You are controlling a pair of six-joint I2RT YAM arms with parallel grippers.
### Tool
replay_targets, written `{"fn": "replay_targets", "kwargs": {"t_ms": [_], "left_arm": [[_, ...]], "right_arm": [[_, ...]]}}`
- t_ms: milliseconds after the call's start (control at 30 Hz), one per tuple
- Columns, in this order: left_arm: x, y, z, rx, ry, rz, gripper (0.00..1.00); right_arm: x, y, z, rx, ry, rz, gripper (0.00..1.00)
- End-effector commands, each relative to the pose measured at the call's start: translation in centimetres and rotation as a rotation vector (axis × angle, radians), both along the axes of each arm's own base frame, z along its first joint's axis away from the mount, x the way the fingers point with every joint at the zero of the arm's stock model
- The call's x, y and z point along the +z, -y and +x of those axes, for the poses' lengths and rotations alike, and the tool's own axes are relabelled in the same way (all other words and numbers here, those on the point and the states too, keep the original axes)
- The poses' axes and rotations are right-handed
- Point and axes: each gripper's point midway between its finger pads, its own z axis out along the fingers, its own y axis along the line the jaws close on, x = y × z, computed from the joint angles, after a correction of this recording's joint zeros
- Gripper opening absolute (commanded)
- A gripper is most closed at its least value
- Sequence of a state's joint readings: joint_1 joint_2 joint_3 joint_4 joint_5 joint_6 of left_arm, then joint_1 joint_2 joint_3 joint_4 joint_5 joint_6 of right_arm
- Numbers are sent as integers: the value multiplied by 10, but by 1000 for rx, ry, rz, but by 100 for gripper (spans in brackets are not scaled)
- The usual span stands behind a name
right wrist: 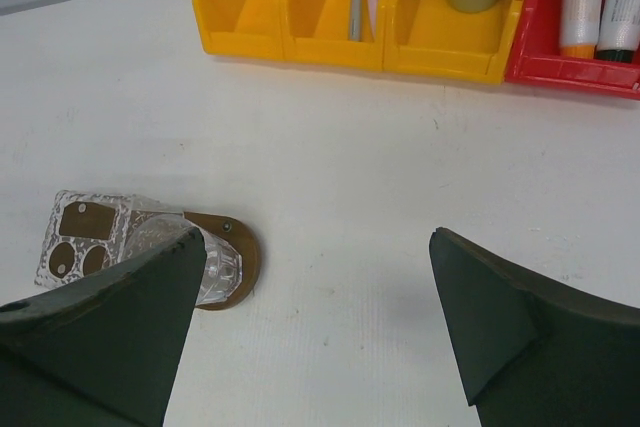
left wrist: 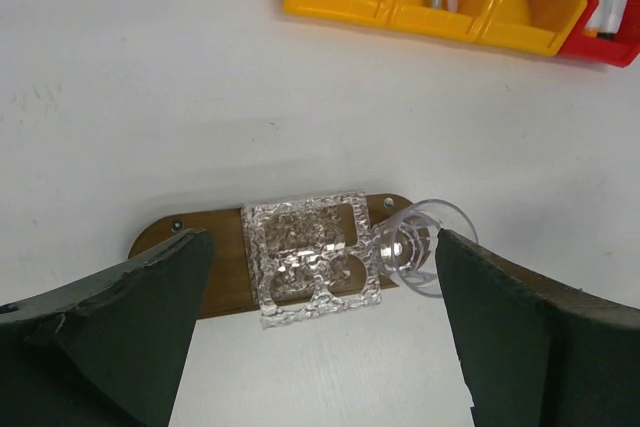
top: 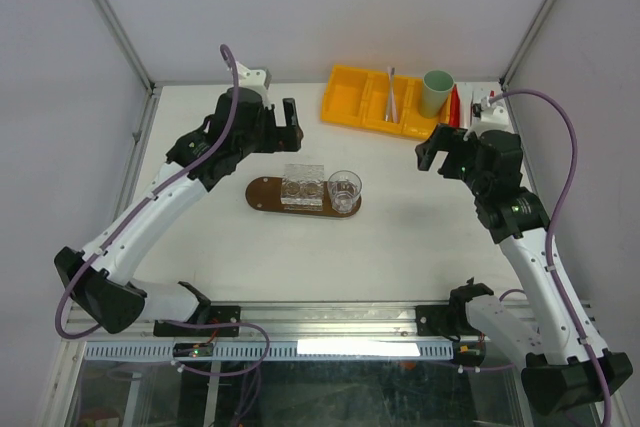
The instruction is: Prepare toiletry sets of a toothbrush and toothpaste on the tray
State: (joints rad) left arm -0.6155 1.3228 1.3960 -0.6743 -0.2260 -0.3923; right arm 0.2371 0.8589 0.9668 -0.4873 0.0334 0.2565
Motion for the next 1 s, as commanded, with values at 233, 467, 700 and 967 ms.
{"fn": "replay_targets", "kwargs": {"t_ms": [233,467,700,967], "left_arm": [[106,-20,-1,13,323,-113,99],[163,-27,-6,7,540,-218,99],[191,-27,3,14,653,-266,99],[142,-48,21,40,656,-195,99]], "right_arm": [[20,-7,2,27,28,37,98],[17,-7,3,26,20,38,98],[8,-9,7,26,-9,36,99],[-9,-14,16,39,-67,32,99]]}}
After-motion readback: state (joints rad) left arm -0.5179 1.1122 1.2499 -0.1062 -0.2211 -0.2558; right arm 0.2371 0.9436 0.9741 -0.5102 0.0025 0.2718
